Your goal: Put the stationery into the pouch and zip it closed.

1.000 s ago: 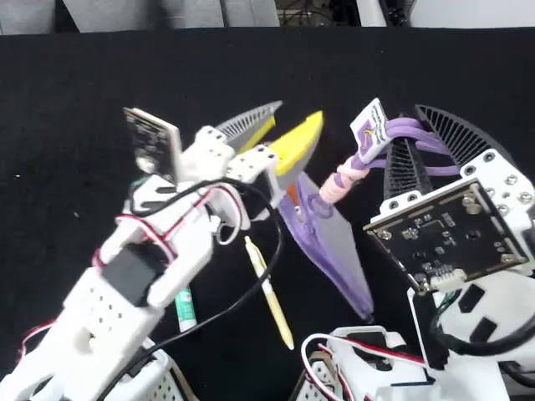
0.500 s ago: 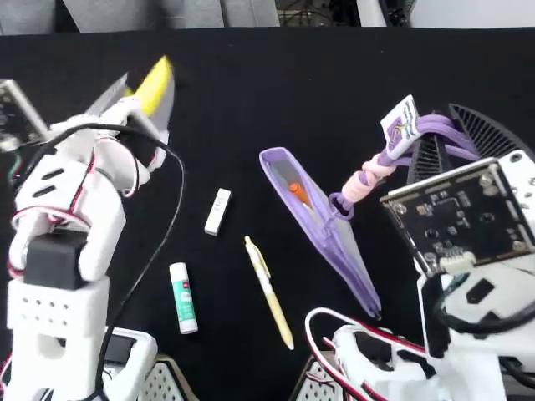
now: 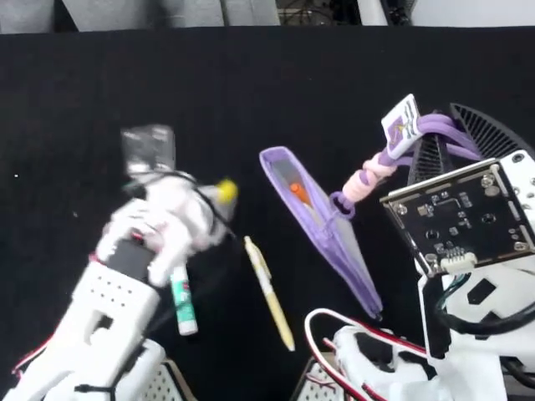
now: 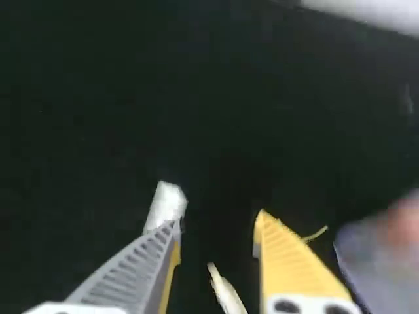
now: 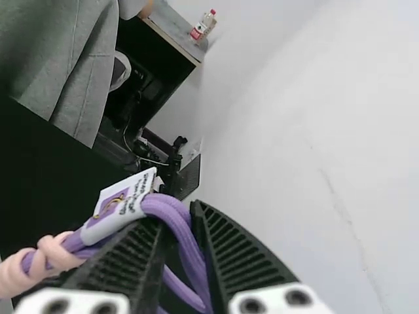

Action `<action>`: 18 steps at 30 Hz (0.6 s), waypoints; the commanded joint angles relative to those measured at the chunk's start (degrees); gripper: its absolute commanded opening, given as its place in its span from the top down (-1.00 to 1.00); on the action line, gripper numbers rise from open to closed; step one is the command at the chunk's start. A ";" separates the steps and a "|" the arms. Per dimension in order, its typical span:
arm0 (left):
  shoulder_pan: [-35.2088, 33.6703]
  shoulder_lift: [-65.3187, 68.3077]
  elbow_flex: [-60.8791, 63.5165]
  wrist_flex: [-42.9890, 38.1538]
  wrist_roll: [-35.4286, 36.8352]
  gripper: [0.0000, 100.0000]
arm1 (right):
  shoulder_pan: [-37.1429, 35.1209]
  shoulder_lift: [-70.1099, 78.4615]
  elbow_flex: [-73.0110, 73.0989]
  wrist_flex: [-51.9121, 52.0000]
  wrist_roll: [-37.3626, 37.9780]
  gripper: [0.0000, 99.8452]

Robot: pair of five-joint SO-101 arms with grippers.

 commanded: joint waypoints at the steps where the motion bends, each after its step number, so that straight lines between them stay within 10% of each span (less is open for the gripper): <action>1: 8.48 1.85 1.45 -4.92 2.46 0.63 | 0.79 0.13 0.40 0.09 0.35 0.98; 11: 9.27 26.37 -6.64 -7.12 12.48 0.63 | 0.62 0.13 0.48 0.35 0.35 0.98; 18: 11.74 41.93 -21.93 8.26 29.89 0.63 | 0.62 0.13 0.48 0.44 0.35 0.98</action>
